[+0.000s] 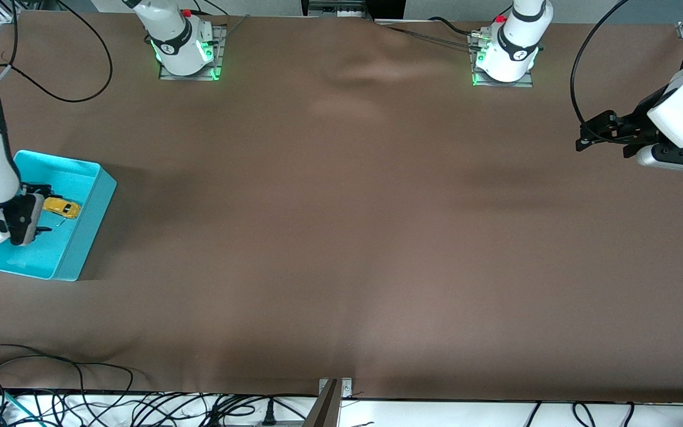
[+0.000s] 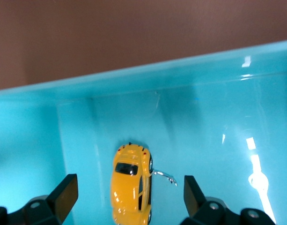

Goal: Wind up and store yellow beetle car

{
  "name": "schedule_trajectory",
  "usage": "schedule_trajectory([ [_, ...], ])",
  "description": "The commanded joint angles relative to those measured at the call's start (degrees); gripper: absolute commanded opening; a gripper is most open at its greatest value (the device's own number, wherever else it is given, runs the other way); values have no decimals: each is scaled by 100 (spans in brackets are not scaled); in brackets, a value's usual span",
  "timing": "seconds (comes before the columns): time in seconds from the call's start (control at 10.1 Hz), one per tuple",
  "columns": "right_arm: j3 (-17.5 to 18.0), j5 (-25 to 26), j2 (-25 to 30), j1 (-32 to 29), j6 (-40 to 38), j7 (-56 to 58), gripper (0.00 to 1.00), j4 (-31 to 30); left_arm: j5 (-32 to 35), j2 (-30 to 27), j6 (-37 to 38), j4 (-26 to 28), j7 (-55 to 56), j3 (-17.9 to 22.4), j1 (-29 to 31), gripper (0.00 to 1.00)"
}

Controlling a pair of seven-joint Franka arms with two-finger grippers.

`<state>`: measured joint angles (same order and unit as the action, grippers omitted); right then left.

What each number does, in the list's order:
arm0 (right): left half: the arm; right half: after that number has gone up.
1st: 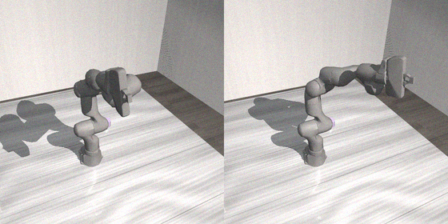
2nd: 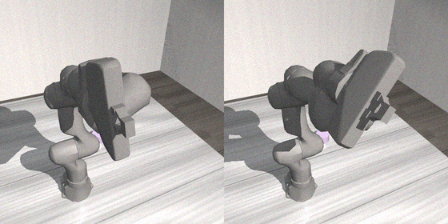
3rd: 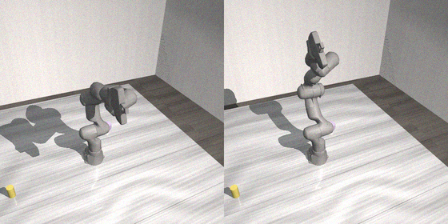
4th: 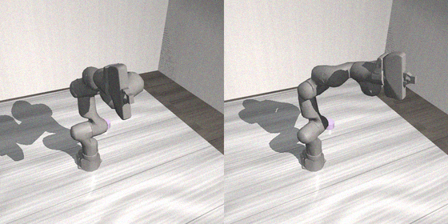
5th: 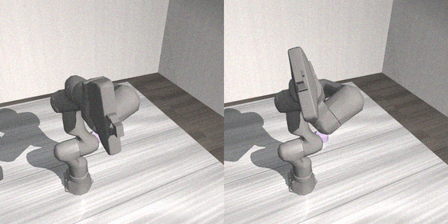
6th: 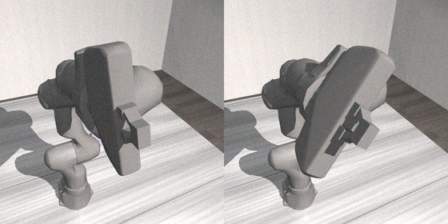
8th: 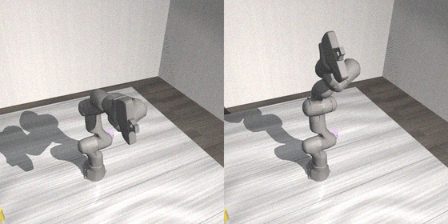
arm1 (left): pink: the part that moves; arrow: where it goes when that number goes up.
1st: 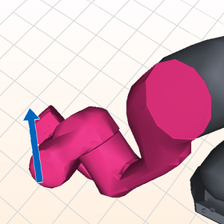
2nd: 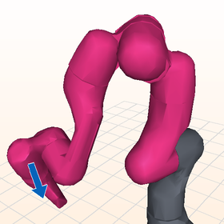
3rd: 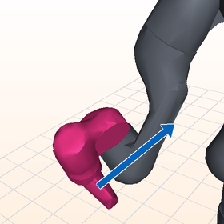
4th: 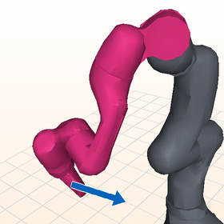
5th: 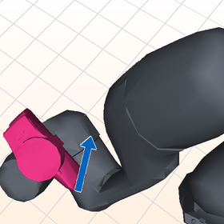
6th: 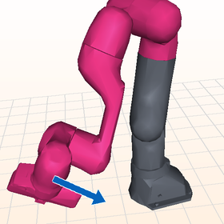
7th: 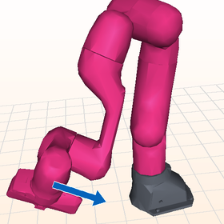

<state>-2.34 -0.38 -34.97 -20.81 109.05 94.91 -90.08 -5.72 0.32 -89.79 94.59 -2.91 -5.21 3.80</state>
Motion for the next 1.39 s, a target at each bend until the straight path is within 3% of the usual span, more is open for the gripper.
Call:
schedule_trajectory([
  [0.0,128,-181,384,41,-681,-565,100,313,-193,47,93,-117,10,20,33,100],
  [0.4,663,-155,1078,59,-1553,-2603,100,500,-272,47,84,-125,28,20,33,100],
  [1.29,1929,-94,1818,59,-2055,-7439,100,483,-307,29,84,-134,28,29,68,100],
])
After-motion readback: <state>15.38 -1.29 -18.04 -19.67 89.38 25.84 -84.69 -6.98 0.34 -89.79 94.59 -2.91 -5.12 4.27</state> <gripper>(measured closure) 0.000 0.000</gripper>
